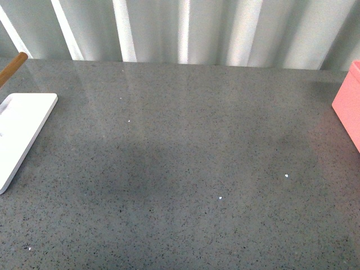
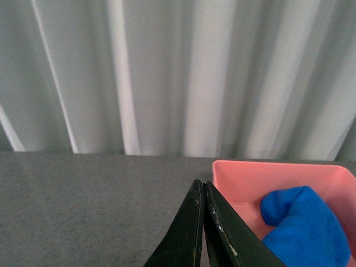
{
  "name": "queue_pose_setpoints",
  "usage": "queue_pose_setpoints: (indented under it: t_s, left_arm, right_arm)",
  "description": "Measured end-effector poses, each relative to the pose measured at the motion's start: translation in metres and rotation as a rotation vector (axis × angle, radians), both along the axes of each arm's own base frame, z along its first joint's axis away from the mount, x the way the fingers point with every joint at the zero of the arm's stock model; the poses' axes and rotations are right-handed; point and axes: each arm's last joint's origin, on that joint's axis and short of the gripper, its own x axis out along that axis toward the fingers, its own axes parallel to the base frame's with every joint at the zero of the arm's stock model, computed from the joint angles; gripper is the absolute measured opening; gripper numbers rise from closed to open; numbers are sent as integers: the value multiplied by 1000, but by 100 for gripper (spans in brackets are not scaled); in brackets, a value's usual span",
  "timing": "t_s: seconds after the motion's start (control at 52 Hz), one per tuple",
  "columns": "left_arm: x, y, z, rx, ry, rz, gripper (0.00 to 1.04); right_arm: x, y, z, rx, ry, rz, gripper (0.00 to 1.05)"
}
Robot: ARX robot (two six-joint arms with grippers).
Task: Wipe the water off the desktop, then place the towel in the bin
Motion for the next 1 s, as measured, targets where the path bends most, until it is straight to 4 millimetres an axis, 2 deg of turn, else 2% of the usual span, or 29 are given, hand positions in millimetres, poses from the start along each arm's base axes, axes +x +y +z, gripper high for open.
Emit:
queue_pose_setpoints:
  t_s: [0.5, 1.0]
  left_arm:
    - [0, 0, 0, 0, 0, 0, 98]
    - [0, 0, 0, 0, -1, 0, 98]
  right_arm:
    - [-33, 3, -16, 0, -11, 10, 3]
    - [-52, 3, -8, 3, -34, 10, 3]
